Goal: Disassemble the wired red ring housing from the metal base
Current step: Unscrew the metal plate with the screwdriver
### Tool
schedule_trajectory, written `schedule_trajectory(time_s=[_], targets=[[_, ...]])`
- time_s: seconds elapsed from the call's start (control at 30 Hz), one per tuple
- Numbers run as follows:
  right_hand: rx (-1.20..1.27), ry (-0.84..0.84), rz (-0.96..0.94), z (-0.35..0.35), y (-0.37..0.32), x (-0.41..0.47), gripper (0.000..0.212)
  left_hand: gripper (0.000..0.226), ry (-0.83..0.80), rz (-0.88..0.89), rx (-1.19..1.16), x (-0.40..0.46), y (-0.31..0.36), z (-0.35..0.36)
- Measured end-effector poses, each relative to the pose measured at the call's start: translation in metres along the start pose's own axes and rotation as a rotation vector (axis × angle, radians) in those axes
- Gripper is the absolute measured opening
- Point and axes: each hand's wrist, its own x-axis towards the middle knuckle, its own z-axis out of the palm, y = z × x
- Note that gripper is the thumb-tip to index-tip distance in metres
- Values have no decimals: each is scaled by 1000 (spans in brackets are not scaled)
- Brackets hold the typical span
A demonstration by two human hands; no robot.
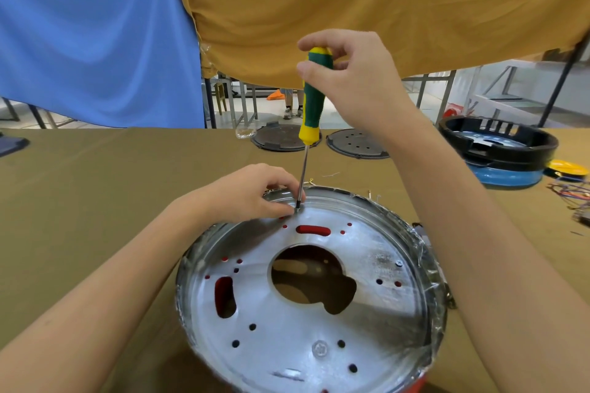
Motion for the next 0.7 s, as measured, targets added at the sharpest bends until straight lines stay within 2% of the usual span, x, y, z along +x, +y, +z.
schedule_trajectory(time_s=[0.1,0.23,0.33,0.53,0.7], targets=[[46,7,36,-2,0,0,35,17,-9,-12,0,1,0,1],[4,-16,13,-1,-1,-2,23,18,-51,-28,-15,1,0,2],[-113,-13,-38,-1,-1,-3,32,16,-39,-28,-15,2,1,3],[-4,-23,19,-4,-2,-1,38,9,-5,-12,41,2,3,4],[-61,-25,-24,-3,-2,-2,31,15,-1,-5,28,2,3,3]])
